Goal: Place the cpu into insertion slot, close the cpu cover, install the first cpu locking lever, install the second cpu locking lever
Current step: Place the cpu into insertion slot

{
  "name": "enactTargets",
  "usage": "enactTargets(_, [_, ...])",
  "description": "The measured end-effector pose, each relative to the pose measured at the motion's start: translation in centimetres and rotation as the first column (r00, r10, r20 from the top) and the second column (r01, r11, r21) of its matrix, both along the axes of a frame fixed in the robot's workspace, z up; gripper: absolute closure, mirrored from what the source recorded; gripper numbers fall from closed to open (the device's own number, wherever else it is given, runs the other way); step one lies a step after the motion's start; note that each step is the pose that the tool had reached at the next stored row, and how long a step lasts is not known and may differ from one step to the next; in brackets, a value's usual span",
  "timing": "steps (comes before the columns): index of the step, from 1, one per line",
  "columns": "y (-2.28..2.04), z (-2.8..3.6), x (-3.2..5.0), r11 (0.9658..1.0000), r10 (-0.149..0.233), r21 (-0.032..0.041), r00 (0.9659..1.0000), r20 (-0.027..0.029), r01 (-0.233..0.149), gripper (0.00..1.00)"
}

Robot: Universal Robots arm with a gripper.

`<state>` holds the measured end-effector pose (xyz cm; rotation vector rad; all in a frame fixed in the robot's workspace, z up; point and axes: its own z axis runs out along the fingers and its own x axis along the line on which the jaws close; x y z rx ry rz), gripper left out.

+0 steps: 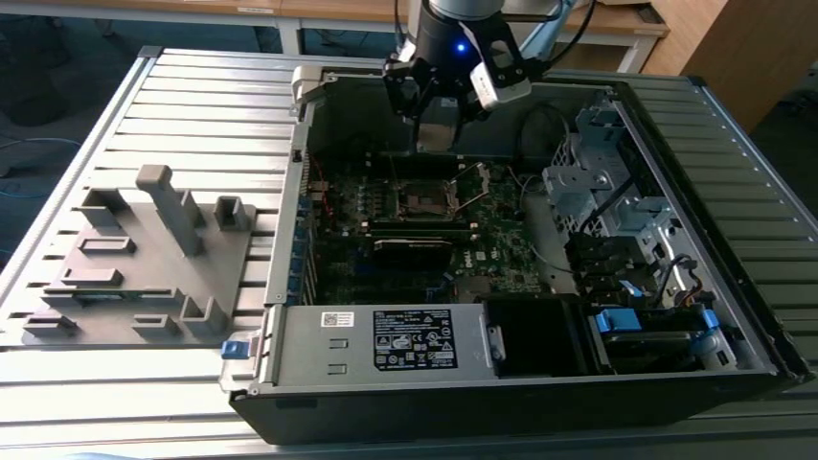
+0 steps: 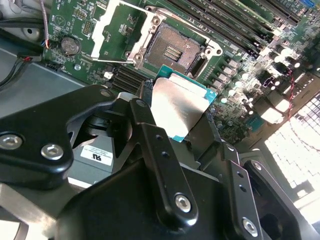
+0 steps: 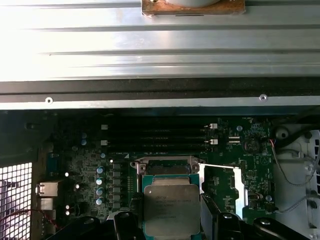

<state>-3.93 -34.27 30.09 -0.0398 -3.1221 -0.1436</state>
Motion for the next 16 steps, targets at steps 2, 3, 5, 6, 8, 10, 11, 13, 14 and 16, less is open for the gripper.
enactTargets(2, [0.0,-0.04,0.0,1.0,0.0,-0.0001,1.0,-0.0001,0.0,0.46])
enactTargets(3, [0.0,-0.05,0.0,1.0,0.0,-0.0002,1.0,-0.0001,0.0,0.46])
enactTargets(5, [0.0,-0.1,0.0,1.0,0.0,0.0001,1.0,0.0,0.0,0.46])
enactTargets(6, [0.0,-0.12,0.0,1.0,0.0,0.0002,1.0,0.0,0.0,0.46])
enactTargets(8, [0.0,-0.43,0.0,1.0,0.0,0.0003,1.0,-0.0001,0.0,0.46])
enactTargets(10, [0.0,-0.6,0.0,1.0,0.0,0.0003,1.0,0.0,0.0,0.46])
enactTargets(11, [0.0,-0.61,0.0,1.0,0.0,0.0004,1.0,0.0,0.0,0.46])
enactTargets(13, [0.0,-0.64,0.0,1.0,0.0,0.0004,1.0,0.0,0.0,0.46])
enactTargets(14, [0.0,-0.65,0.0,1.0,0.0,0.0004,1.0,0.0,0.0,0.46])
enactTargets(16, [0.0,-0.9,0.0,1.0,0.0,0.0003,1.0,-0.0001,0.0,0.46])
